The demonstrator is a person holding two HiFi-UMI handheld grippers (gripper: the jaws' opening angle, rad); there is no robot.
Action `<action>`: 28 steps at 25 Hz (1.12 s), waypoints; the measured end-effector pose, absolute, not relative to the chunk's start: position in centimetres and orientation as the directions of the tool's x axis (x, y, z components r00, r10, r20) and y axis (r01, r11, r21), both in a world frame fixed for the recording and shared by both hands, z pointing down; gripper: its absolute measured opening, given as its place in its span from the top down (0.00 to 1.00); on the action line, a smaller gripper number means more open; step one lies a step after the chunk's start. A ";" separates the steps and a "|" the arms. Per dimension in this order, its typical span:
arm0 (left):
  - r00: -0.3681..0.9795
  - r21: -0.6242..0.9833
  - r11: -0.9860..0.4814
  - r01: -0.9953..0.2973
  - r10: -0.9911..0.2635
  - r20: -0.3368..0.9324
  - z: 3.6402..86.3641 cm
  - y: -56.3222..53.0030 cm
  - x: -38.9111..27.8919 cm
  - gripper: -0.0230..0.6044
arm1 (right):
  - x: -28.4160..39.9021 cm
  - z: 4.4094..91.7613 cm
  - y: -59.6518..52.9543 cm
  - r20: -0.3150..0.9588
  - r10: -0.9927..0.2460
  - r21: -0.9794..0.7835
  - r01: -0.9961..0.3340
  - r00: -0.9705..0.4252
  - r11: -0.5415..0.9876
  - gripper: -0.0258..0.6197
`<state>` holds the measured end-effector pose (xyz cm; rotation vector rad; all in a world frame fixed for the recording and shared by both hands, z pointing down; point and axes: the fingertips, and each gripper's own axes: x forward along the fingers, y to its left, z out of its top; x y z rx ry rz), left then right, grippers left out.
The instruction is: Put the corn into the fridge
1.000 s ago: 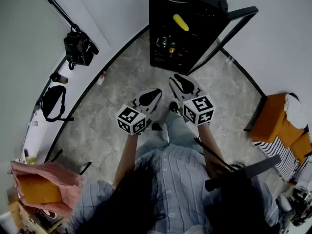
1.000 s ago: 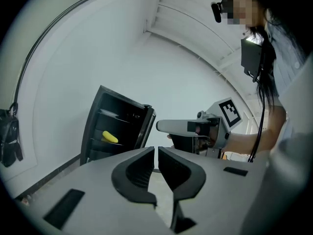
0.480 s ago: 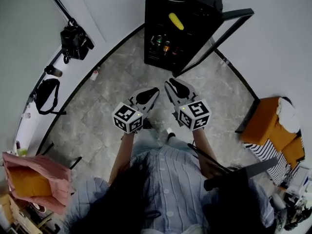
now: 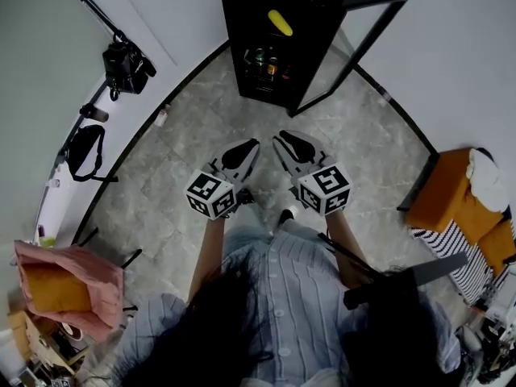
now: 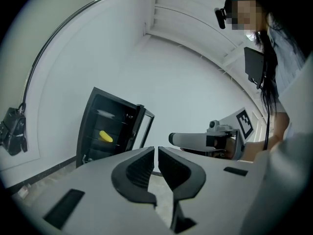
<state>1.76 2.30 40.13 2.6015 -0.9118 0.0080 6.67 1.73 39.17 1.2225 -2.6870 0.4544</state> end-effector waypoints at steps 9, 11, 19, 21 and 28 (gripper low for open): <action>0.769 0.342 -0.699 -0.628 -0.625 0.134 39.8 7.0 6.0 0.94 | 11.3 39.2 6.8 0.243 -0.676 -0.228 -0.718 -0.696 0.658 0.85; 0.765 0.341 -0.696 -0.632 -0.630 0.132 39.7 7.9 6.7 0.94 | 12.0 39.4 8.0 0.240 -0.669 -0.239 -0.710 -0.704 0.662 0.85; 0.743 0.320 -0.682 -0.657 -0.657 0.127 39.3 11.6 7.5 0.94 | 12.9 39.5 12.2 0.228 -0.642 -0.233 -0.681 -0.732 0.694 0.87; 0.740 0.313 -0.682 -0.661 -0.661 0.123 39.0 12.5 7.6 0.94 | 12.8 39.4 13.2 0.223 -0.638 -0.239 -0.676 -0.737 0.697 0.87; 0.714 0.305 -0.660 -0.687 -0.691 0.113 38.8 14.6 6.9 0.94 | 12.4 39.2 15.1 0.217 -0.615 -0.243 -0.653 -0.758 0.718 0.89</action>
